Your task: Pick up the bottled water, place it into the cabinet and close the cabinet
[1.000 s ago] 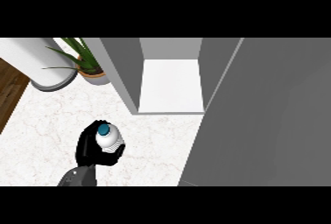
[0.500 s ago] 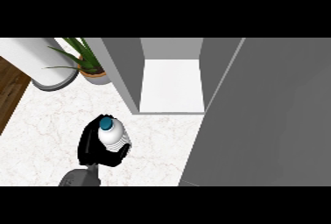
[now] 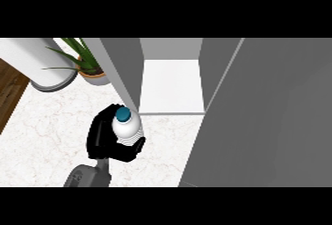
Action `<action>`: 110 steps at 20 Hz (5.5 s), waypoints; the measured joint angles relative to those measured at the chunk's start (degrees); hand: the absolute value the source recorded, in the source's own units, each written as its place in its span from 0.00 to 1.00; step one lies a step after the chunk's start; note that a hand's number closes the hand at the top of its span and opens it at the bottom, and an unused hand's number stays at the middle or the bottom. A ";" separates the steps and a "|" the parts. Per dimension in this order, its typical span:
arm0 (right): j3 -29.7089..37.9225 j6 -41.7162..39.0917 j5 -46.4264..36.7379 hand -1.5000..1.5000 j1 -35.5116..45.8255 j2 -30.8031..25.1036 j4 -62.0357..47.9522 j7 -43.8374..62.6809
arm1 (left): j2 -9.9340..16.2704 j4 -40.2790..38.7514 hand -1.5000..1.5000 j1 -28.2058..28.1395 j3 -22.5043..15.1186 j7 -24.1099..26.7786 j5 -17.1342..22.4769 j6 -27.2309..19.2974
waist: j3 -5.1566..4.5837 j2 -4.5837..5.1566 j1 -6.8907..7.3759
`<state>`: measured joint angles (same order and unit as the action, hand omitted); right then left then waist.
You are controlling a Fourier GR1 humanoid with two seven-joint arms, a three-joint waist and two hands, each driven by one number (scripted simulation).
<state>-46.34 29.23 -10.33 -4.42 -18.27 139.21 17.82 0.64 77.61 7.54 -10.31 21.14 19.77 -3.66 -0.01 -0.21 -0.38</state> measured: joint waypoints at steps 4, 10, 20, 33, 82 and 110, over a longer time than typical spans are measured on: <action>0.34 -0.15 0.03 0.00 0.69 0.03 -0.05 0.13 | -0.39 1.68 1.00 4.32 -3.08 -3.60 0.12 -5.94 | 0.00 0.04 -0.17; 0.08 0.09 0.01 0.00 -0.46 -1.28 0.14 -1.46 | -0.56 0.55 1.00 11.55 -5.19 -6.94 0.25 -12.16 | -0.01 0.07 -0.48; -0.61 0.38 0.16 0.00 -1.77 -0.95 -0.26 -3.40 | -0.61 -9.99 1.00 26.64 -3.43 -8.33 -0.44 -20.30 | -0.01 0.18 -0.73; -0.63 0.80 0.58 0.00 -1.92 -2.15 0.17 -4.01 | -0.50 -32.06 1.00 42.34 1.36 -5.28 -3.94 -22.33 | -0.03 0.34 -1.29; -0.14 -0.29 4.14 0.00 -2.15 -5.23 1.34 -8.30 | 0.39 -73.65 0.00 57.58 5.46 7.58 -11.54 -37.53 | -0.11 1.77 -4.58; 0.46 3.25 3.91 0.00 -3.69 -7.94 2.30 -7.09 | -0.65 -52.68 1.00 46.45 3.33 16.09 3.30 4.99 | -0.06 -0.22 -0.24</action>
<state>-45.88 32.48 -6.42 -8.11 -26.21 141.51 10.73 -0.01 24.93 53.98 -6.98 37.23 23.08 1.33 -0.07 -0.43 -0.62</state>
